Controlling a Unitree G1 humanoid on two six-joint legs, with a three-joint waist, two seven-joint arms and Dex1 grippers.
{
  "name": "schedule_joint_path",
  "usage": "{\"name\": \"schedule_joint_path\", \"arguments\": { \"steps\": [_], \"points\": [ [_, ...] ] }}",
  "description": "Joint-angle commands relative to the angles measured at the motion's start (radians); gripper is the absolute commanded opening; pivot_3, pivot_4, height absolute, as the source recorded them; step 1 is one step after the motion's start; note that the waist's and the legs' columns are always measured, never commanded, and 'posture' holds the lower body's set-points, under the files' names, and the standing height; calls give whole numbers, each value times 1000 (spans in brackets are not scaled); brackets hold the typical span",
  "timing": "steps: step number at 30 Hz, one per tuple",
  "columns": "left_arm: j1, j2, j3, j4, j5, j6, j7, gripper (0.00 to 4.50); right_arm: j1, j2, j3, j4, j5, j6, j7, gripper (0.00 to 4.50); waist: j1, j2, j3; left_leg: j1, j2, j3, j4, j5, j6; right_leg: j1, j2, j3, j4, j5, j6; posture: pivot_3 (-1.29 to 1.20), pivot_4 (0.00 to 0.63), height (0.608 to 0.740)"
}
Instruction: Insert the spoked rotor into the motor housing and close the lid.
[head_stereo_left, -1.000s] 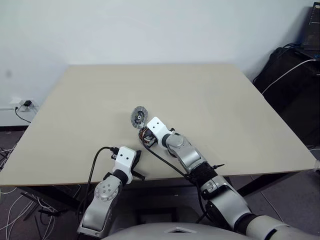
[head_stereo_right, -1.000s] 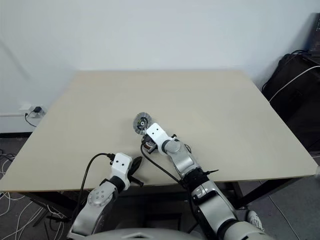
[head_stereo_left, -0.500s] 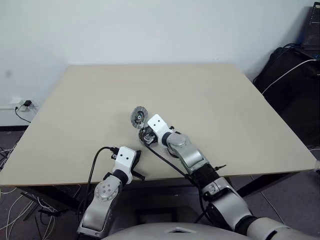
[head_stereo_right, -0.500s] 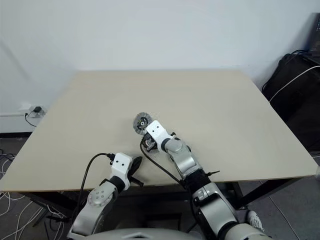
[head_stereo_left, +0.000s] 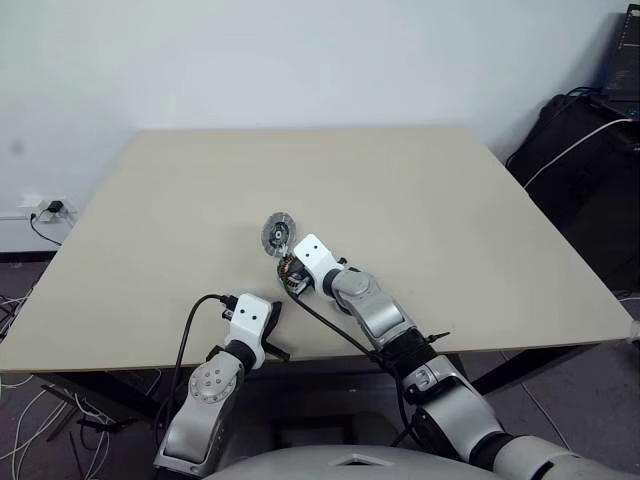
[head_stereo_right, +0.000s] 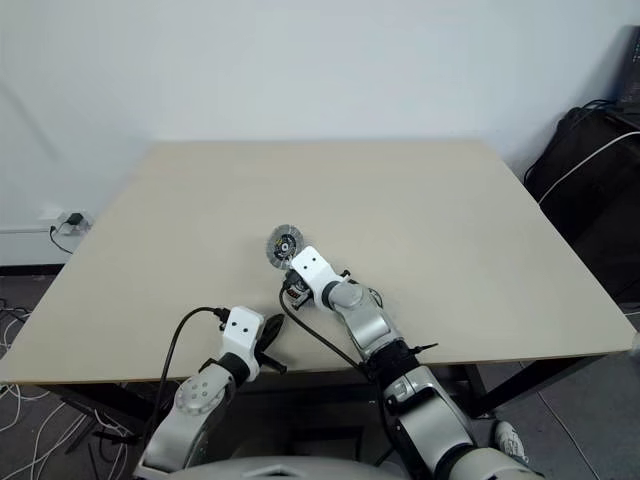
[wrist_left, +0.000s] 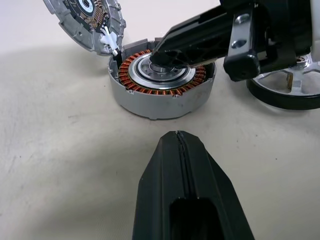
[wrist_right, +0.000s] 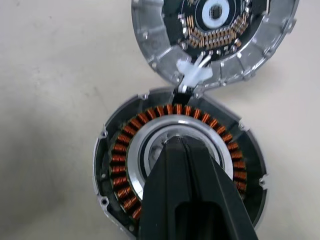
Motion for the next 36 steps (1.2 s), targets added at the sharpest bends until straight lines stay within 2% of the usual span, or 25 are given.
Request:
{"name": "schedule_joint_path", "arguments": {
  "steps": [1, 20, 29, 36],
  "points": [
    [-8, 0, 7, -41, -14, -6, -1, 0, -11, 3, 3, -20, -2, 5, 11, 17, 0, 0, 0, 0, 0, 0, 0, 0, 0, 0, 0, 0, 0, 0, 0, 0, 0, 740],
    [-10, -5, 6, -35, -15, -4, -5, 0, 33, -36, 59, -113, -5, 65, 108, 17, 0, 0, 0, 0, 0, 0, 0, 0, 0, 0, 0, 0, 0, 0, 0, 0, 0, 740],
    [-10, -6, 5, -35, -14, -8, -5, 0, 3, -2, -62, -121, 26, -10, -31, 17, 2, 0, 0, 0, 0, 0, 0, 0, 0, 0, 0, 0, 0, 0, 0, 0, 0, 740],
    [-10, -5, 7, -37, -15, -5, -4, 0, -21, 19, -43, -61, 8, -38, -49, 17, 0, 0, 0, 0, -1, 0, -1, 0, 0, 0, 0, 0, 0, 0, 0, 0, 0, 740]
  ]
}}
